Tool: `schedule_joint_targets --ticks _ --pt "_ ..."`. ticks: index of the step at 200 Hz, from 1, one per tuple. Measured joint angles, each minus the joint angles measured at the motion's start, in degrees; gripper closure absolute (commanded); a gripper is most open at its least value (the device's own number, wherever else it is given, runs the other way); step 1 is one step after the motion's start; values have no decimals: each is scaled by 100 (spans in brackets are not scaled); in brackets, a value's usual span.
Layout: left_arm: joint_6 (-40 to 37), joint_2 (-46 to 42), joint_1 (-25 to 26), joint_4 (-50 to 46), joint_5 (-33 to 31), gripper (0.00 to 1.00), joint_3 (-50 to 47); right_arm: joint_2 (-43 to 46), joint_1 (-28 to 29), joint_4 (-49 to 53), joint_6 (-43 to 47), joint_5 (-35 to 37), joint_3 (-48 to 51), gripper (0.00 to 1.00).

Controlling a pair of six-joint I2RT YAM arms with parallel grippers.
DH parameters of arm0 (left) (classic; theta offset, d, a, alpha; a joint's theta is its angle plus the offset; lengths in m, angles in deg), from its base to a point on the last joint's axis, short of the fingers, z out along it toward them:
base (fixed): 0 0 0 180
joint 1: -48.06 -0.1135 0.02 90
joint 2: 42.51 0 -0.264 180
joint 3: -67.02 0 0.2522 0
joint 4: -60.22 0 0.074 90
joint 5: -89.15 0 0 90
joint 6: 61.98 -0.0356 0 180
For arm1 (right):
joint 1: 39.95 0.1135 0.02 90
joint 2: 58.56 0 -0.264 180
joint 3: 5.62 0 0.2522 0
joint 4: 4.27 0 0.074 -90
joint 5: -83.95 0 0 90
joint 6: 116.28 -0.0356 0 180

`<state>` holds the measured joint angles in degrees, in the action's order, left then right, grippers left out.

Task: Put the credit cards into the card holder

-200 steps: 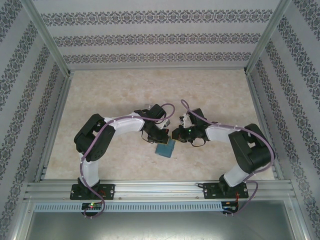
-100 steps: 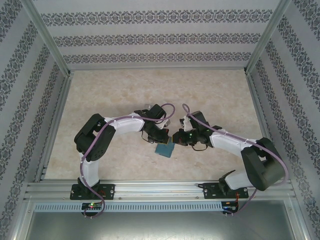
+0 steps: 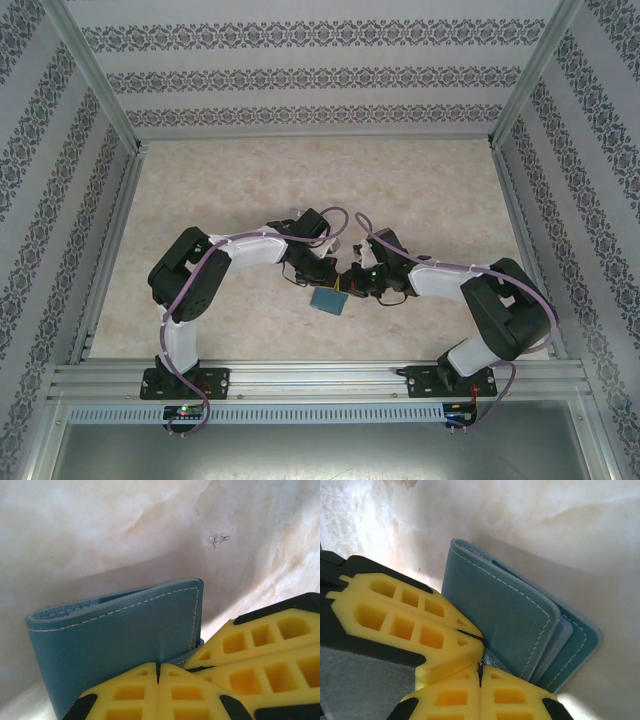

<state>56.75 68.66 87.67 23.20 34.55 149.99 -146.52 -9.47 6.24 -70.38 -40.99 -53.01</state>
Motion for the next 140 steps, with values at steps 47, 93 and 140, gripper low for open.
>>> schedule_joint_targets --ticks 47,93,140 --pt "-2 -2 0 24 4 90 -24 -103 15 -219 -72 -24 105 100" --pt "87 -282 -153 216 -74 52 -308 -315 4 -463 -2 -48 111 100" --pt "284 -514 -221 623 -24 46 -645 -402 7 -544 96 -44 79 100"
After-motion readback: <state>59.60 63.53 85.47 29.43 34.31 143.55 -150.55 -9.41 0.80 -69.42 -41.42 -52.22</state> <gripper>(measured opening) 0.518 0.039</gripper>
